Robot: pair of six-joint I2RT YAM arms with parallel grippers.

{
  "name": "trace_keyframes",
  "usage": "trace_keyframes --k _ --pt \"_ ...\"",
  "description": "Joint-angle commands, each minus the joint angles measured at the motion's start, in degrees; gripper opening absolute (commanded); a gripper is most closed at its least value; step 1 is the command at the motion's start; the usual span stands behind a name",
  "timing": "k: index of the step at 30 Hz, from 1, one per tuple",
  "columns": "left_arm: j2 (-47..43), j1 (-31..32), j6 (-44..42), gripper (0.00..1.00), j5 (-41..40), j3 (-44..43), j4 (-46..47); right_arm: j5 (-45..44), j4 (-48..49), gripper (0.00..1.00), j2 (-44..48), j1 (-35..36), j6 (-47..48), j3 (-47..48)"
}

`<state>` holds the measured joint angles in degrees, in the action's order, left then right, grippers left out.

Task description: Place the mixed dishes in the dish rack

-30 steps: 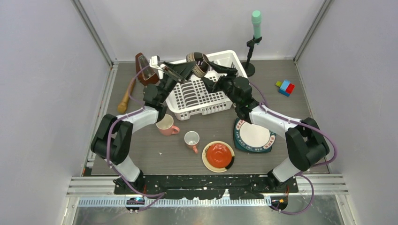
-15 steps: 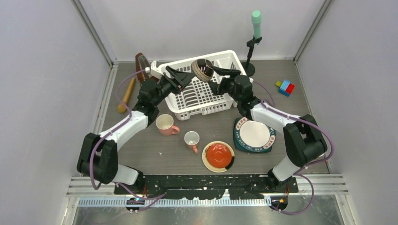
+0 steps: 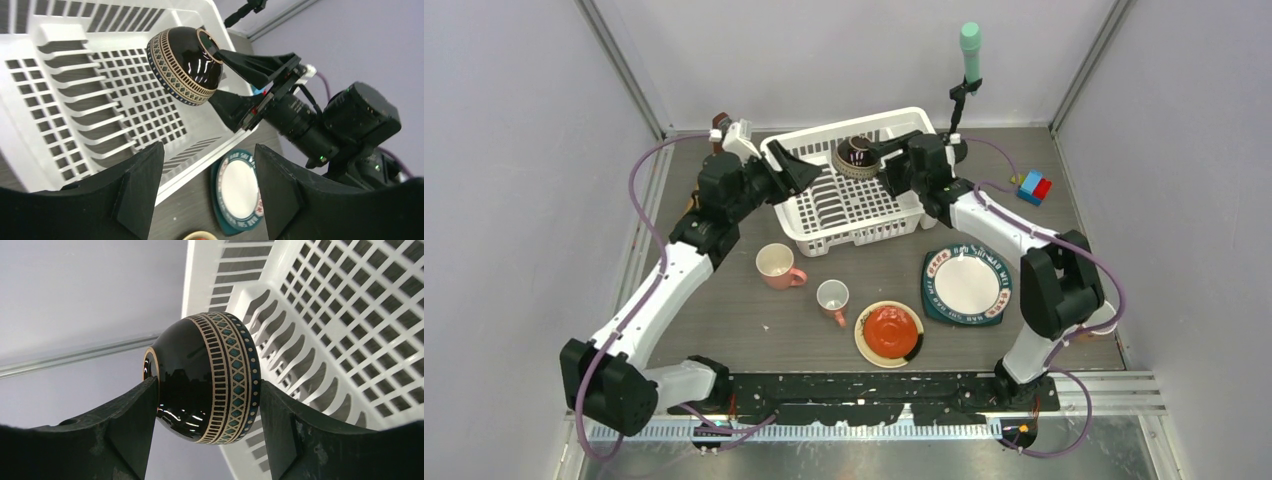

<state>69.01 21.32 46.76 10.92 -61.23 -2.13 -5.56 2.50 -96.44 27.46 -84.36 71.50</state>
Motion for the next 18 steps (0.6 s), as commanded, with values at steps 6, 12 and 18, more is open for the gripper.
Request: trace_keyframes --k 6,12,18 --pt "-4.51 -1.09 -10.91 0.72 -10.35 -5.58 -18.26 -6.40 2.50 0.06 -8.13 -0.22 8.50 8.62" --pt "-4.78 -3.65 -14.29 0.73 -11.88 -6.18 -23.06 -10.77 6.09 0.06 -13.31 -0.21 11.10 9.92" --pt "-5.96 -4.00 -15.19 0.73 -11.21 -3.22 -22.05 -12.48 9.19 0.07 -19.32 -0.13 12.53 12.96"
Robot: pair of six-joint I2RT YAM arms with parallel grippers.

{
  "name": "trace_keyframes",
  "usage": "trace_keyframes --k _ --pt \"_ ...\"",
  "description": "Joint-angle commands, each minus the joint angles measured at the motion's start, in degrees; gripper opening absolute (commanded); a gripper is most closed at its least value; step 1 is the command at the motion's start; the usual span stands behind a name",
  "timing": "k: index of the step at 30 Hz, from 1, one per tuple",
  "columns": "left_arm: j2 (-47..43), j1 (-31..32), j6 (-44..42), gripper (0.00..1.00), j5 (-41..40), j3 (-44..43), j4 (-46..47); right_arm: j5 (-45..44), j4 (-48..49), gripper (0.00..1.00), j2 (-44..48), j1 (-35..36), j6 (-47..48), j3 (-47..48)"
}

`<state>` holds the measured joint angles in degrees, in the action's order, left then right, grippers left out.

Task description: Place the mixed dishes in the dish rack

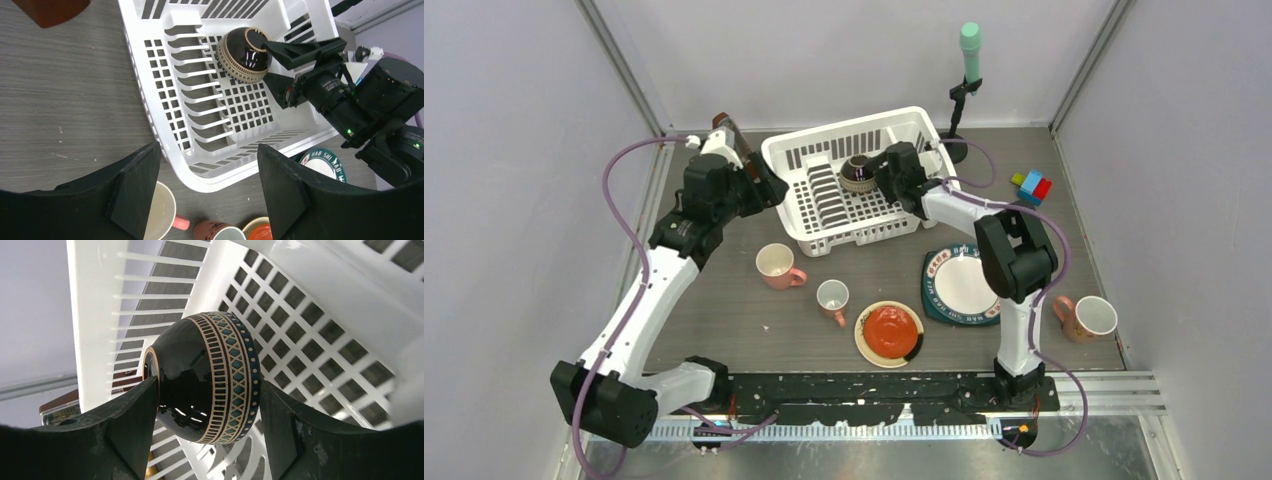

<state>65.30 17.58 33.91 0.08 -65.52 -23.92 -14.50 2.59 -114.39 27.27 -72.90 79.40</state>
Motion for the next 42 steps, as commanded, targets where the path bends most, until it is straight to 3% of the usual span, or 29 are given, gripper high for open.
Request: trace_keyframes --k 1,11,13,16,18,28,33,37,42 --pt "-2.34 -0.27 -2.54 0.73 -0.34 1.40 -0.21 -3.90 10.31 0.07 -2.58 0.11 1.22 5.51" --pt "-1.56 -0.80 -4.98 0.74 1.09 1.49 -3.11 -10.90 14.60 0.17 -7.87 1.64 5.85 7.84" --pt "-1.41 -0.93 -5.19 0.74 1.38 1.52 -3.31 -11.13 12.38 0.29 -8.78 1.98 5.92 9.24" --pt "-1.74 -0.97 -5.27 0.75 1.04 1.92 -3.05 -15.80 7.35 0.82 -8.82 3.27 4.18 10.56" --pt "-2.06 -1.05 -5.33 0.75 0.90 2.28 -2.61 -15.55 3.53 0.90 -9.16 3.54 3.13 12.27" --pt "-1.11 -1.15 -6.46 0.76 1.52 0.83 -5.30 -14.52 -32.63 0.99 -13.08 3.46 -1.54 31.36" --pt "-0.42 -1.20 -8.58 0.77 5.99 0.03 -7.30 -11.39 -33.12 1.00 -9.30 2.80 0.82 29.87" --pt "-0.65 -1.08 -11.04 0.75 7.85 -0.40 -10.29 -6.51 -26.09 0.98 -2.68 2.84 14.39 27.65" --pt "-3.28 2.57 -9.71 0.72 7.46 1.75 -12.38 0.67 -26.54 0.97 5.90 3.28 29.66 25.78"
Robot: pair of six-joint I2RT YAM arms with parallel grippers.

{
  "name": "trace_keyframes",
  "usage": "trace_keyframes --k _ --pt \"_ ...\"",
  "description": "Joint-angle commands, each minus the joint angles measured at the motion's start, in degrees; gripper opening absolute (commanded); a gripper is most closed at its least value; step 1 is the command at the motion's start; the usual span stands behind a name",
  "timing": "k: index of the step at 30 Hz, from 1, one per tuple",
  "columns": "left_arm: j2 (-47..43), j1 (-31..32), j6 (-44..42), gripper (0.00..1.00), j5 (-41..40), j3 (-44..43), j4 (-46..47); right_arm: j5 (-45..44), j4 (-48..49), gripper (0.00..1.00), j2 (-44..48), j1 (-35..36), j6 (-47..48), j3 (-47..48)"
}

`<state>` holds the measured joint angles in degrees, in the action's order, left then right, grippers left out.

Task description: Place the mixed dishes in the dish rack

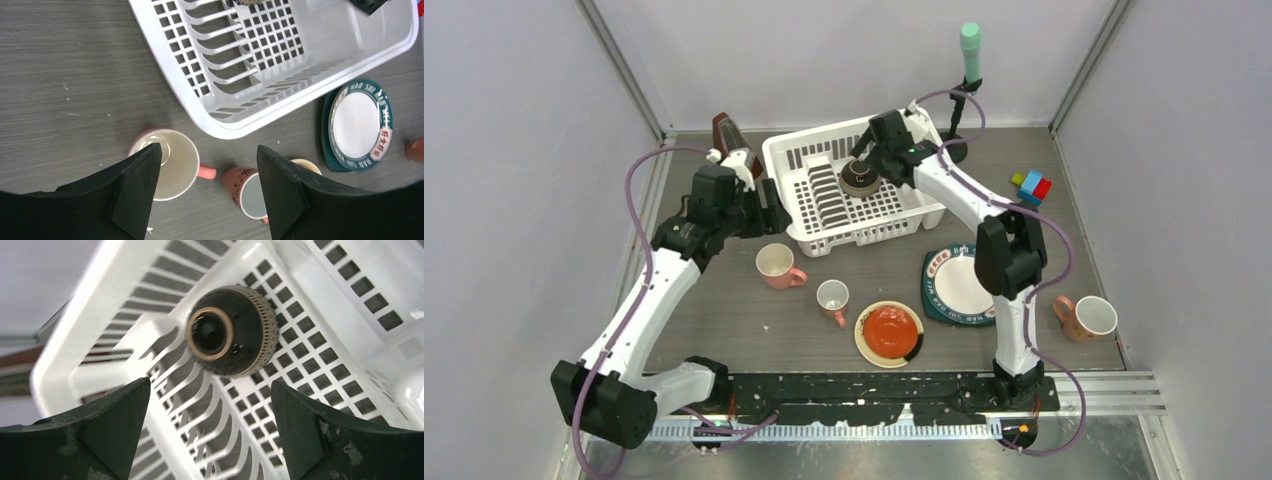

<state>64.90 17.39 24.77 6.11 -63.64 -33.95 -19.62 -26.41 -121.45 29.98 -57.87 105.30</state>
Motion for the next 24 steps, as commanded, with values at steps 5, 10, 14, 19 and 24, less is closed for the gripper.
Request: trace_keyframes --k 5,10,14,19,24 --pt "-6.99 12.30 6.03 0.69 -4.54 5.23 -0.36 9.66 1.31 0.96 25.88 1.24 21.70 -9.67" --pt "-8.58 20.10 11.61 0.65 -11.19 9.33 0.82 14.07 7.73 0.95 40.65 1.31 21.25 -27.62" --pt "-7.35 23.10 14.52 0.63 -11.38 11.18 0.78 14.00 8.81 0.95 49.04 1.40 21.80 -35.37" --pt "-5.65 26.91 18.24 0.63 -13.80 14.74 3.35 14.44 6.77 0.95 53.44 1.48 22.59 -37.90" --pt "-3.30 27.88 22.26 0.59 -13.96 19.37 9.01 14.56 6.44 0.95 55.82 1.49 22.58 -40.26"
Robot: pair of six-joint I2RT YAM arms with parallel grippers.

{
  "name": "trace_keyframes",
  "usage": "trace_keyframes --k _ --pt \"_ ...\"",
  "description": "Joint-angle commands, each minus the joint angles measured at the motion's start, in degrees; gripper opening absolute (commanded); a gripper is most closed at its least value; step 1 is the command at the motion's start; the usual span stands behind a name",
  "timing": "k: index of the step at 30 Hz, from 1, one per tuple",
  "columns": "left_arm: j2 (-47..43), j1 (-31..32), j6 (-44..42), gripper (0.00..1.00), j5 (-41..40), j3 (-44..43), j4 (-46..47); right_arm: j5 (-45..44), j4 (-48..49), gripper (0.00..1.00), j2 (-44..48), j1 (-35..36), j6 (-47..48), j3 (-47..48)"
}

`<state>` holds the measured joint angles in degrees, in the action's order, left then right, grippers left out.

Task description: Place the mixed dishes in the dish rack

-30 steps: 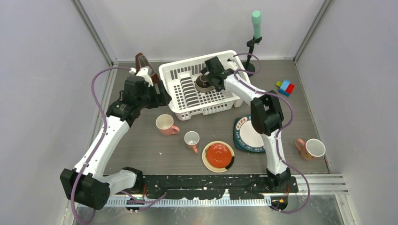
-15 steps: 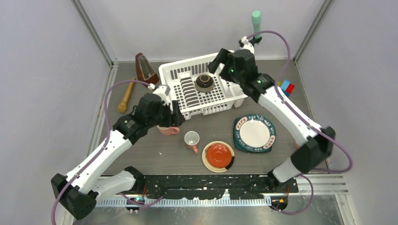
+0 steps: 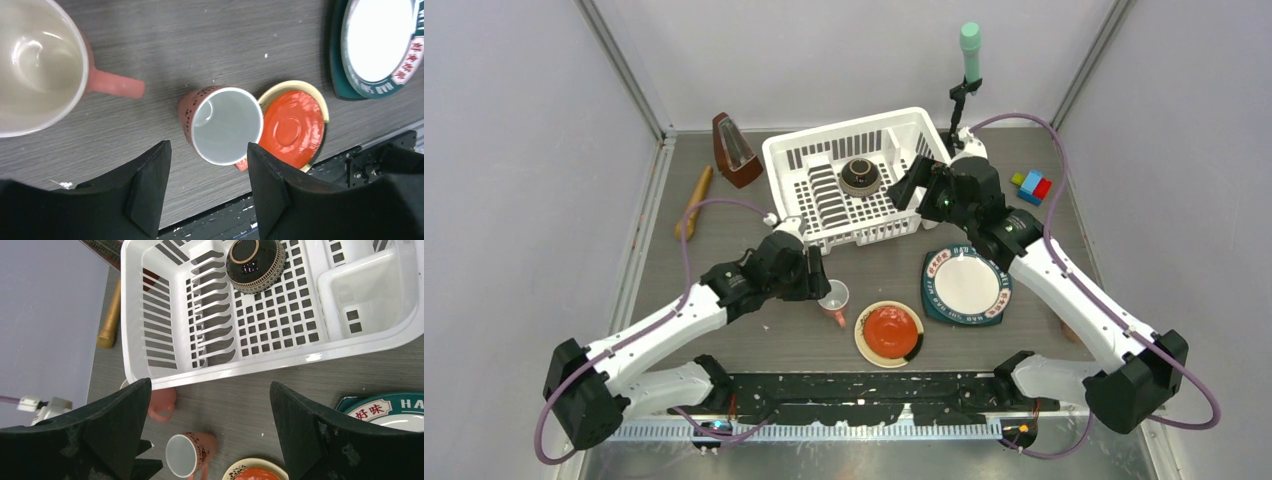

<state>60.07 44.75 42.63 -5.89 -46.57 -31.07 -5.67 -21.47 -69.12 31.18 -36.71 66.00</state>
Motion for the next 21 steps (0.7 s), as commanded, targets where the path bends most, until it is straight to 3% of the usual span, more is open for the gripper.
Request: trace_keyframes --k 1,11,14,17,21 --pt "2.31 0.51 4.65 0.59 -2.34 2.65 6.46 0.45 1.55 0.95 3.78 0.29 1.40 -1.22" --pt "9.34 1.19 4.98 0.54 -4.50 5.50 9.10 1.01 0.70 0.94 4.53 0.28 1.37 -1.64" --pt "9.91 1.37 5.44 0.42 -3.52 6.21 10.89 1.50 -0.70 0.94 4.51 0.29 1.36 -1.45" --pt "8.55 1.39 4.53 0.03 -1.78 5.91 11.74 4.05 -2.48 0.95 4.45 0.29 2.40 -0.98" --pt "4.56 1.39 2.55 0.00 1.50 4.18 11.28 11.32 -6.02 0.95 4.27 0.29 3.33 0.05"
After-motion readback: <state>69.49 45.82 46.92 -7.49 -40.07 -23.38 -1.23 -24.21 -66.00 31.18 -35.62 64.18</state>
